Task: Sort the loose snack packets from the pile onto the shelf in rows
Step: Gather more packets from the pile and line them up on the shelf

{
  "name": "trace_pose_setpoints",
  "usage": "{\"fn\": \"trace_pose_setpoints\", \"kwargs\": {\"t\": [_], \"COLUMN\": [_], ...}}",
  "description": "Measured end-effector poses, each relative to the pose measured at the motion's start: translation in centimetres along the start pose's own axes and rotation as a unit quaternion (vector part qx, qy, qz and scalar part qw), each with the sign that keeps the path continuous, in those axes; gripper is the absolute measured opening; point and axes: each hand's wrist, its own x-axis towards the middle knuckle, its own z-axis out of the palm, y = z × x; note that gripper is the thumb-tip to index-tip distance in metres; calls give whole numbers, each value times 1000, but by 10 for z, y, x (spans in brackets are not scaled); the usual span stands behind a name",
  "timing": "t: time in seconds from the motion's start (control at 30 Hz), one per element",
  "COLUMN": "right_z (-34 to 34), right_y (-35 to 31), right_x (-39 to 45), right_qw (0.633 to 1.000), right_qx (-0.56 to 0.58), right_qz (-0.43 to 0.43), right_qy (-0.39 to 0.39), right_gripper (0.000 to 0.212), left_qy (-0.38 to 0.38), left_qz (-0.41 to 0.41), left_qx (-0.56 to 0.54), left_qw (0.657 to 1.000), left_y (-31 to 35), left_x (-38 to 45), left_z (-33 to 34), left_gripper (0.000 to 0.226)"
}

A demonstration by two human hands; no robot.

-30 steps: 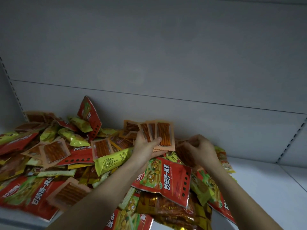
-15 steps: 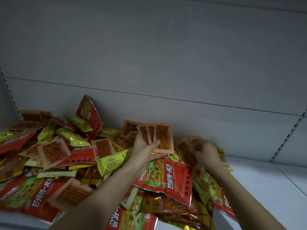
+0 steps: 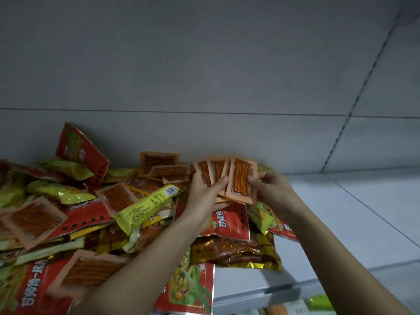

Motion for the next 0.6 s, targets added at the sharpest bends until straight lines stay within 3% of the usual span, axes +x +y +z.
{"fn": "trace_pose_setpoints", "kwargs": {"t": [0.33, 0.6], "right_z": [-65, -176], "right_y": [18, 40], "right_x": [-72, -122], "right_qw": [996, 977], "right_qx": [73, 113], "right_qz": [29, -3], "right_qy": [48, 179], "right_gripper": [26, 13], "left_qy": [-87, -139], "left_qz": [-44, -45], "left_qx": [-19, -19], "left_qw": [995, 989], "left_y": [-31, -66], "left_x": [-32, -74], "left_z": [67, 179], "left_gripper": [48, 39]}}
